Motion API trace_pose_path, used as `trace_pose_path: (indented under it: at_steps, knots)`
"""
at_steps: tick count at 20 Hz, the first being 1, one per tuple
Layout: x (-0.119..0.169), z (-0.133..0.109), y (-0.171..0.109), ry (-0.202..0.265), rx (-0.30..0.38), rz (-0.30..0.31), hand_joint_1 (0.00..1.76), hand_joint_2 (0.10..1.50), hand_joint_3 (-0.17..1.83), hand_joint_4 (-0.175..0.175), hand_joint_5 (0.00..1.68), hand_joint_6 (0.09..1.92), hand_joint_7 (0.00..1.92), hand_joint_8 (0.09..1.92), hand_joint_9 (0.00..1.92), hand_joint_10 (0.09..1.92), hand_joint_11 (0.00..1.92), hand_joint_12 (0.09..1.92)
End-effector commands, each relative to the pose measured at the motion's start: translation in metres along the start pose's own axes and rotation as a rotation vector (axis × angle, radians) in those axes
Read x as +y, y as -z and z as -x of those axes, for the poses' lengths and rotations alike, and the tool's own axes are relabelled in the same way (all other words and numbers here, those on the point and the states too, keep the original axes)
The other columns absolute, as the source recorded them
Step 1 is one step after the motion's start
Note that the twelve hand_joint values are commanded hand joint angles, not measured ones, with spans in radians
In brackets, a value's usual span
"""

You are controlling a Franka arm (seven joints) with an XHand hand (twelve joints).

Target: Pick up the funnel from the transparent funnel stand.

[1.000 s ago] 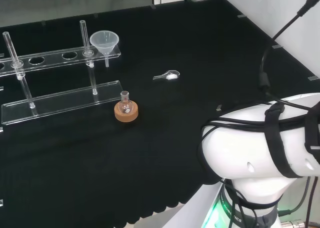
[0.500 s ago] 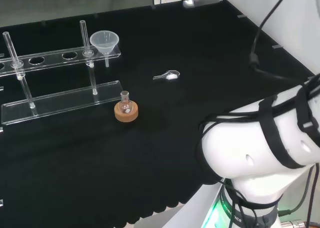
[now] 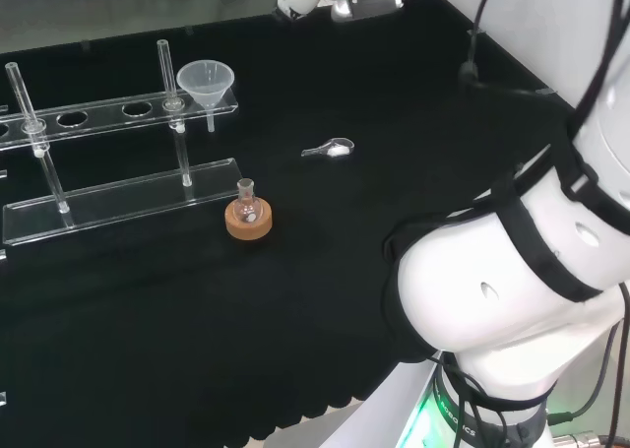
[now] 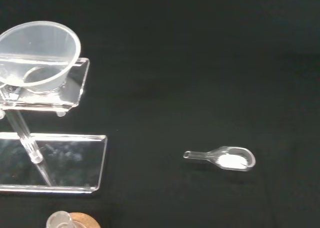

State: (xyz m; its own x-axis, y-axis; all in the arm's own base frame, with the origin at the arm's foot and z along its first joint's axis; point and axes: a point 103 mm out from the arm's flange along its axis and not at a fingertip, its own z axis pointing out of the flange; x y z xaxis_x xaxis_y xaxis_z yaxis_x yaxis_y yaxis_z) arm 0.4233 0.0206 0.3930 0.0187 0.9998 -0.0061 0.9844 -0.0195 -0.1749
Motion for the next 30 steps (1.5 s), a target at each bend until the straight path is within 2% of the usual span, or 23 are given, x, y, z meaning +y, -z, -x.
trace_pose_path:
  at_steps: [1,5,10,14,30]
  knots:
    - [0.051,-0.022,-0.018,0.133,0.048,-0.044,0.01,0.8,0.26,-0.004,0.13,0.09,0.01,0.58,0.16,0.72,0.11,1.43]
    - [0.061,-0.036,-0.03,0.18,0.064,-0.073,0.01,0.74,0.23,-0.005,0.11,0.09,0.0,0.6,0.16,0.73,0.12,1.44]
    - [0.071,-0.053,-0.049,0.215,0.072,-0.137,0.03,0.71,0.21,-0.005,0.08,0.09,0.0,0.6,0.17,0.75,0.14,1.47]
    - [0.078,-0.067,-0.058,0.236,0.08,-0.162,0.07,0.69,0.2,-0.003,0.05,0.09,0.0,0.57,0.16,0.77,0.18,1.49]
    - [0.105,-0.102,-0.085,0.251,0.051,-0.227,0.23,0.73,0.18,-0.012,0.04,0.09,0.0,0.52,0.12,0.82,0.2,1.5]
